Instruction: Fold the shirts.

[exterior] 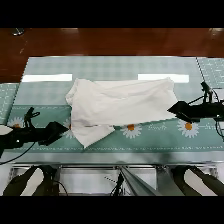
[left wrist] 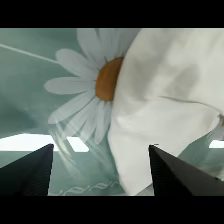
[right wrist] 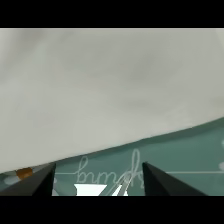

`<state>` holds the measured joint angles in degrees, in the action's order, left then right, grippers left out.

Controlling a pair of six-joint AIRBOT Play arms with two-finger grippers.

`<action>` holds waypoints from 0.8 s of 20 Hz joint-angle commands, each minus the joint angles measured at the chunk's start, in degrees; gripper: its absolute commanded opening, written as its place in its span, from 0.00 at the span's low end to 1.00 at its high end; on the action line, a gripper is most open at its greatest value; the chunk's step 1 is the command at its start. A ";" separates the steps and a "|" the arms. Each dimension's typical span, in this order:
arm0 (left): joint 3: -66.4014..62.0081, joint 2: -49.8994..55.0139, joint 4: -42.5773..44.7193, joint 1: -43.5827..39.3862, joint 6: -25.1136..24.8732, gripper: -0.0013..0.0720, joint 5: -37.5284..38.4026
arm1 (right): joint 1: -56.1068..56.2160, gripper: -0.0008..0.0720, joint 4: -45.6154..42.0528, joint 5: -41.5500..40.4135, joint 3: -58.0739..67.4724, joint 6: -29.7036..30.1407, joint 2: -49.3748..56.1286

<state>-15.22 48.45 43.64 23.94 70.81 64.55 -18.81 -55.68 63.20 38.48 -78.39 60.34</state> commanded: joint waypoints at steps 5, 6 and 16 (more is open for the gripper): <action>6.40 0.33 -17.55 -6.21 -10.36 0.98 -12.44 | 5.05 0.86 4.63 -2.12 -2.64 -0.66 -1.16; 6.40 0.72 -19.34 -7.98 -10.36 0.98 -14.64 | 5.05 0.86 4.66 -2.21 -2.64 -0.85 -1.16; 3.28 5.77 -20.68 -17.77 -16.37 0.04 -14.60 | -16.15 0.86 1.31 2.03 2.43 -2.84 -1.14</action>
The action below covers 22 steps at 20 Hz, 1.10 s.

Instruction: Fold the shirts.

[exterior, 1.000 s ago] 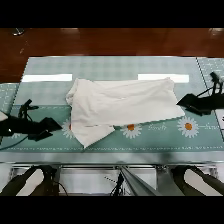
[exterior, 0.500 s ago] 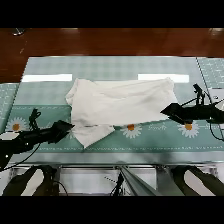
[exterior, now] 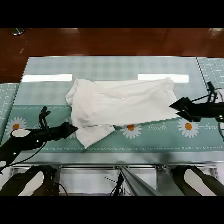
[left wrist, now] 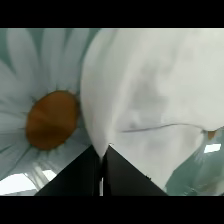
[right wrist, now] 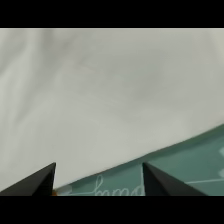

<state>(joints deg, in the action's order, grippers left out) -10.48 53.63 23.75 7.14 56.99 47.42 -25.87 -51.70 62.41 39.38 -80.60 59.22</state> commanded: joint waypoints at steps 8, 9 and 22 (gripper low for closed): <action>-4.52 0.59 -0.90 -0.98 -2.27 0.04 3.41 | -14.99 0.86 -2.71 -0.13 -3.63 3.10 7.06; -4.52 0.59 -0.90 -0.98 -2.27 0.04 3.43 | -14.97 0.86 0.96 -0.42 -2.56 5.14 9.57; -4.52 0.59 -0.92 -0.98 -2.29 0.04 2.84 | -4.66 0.83 7.21 0.00 8.48 5.99 26.86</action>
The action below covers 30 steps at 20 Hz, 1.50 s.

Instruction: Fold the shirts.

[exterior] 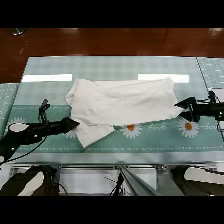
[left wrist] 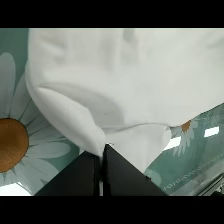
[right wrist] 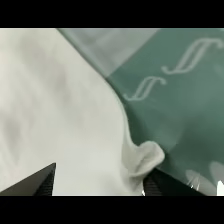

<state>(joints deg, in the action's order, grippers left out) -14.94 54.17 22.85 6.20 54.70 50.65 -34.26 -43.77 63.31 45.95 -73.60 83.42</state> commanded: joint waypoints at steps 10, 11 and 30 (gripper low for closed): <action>-32.96 -2.51 -4.04 0.57 0.00 0.04 0.76 | 11.63 0.06 -3.45 10.05 40.96 -3.65 -3.23; -40.79 -2.49 -4.00 0.57 -0.02 0.04 -0.33 | 12.31 0.06 -5.18 10.08 49.53 -6.21 -4.26; -95.32 -21.57 57.55 0.55 27.04 0.04 33.16 | 12.57 0.07 -30.69 26.58 67.12 -15.67 -49.00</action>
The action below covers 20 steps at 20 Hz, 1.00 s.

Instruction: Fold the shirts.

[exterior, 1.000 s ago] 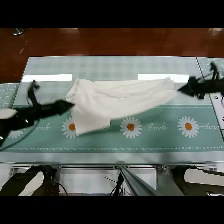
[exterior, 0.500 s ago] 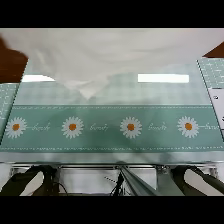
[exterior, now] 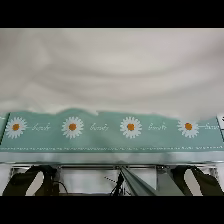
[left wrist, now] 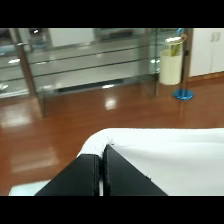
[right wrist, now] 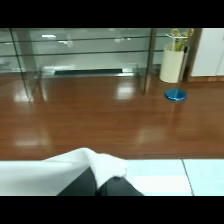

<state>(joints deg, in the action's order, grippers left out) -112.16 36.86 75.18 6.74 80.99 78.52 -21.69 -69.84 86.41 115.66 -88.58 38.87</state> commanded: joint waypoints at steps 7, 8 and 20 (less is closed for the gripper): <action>29.70 -3.96 4.39 0.02 0.55 0.04 -3.98 | 0.00 0.07 -0.76 -1.44 -25.49 -0.04 -5.29; 33.51 -1.62 3.17 0.02 0.55 0.04 -7.08 | 0.00 0.07 0.48 -2.32 -29.46 0.66 -3.78; 29.79 46.51 -11.69 -7.30 1.88 0.04 -28.26 | 2.23 0.06 23.12 -26.27 -36.59 16.52 44.57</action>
<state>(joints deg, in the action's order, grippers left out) -78.78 73.49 65.87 1.21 81.87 55.11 -20.91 -51.18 65.45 75.55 -74.65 71.29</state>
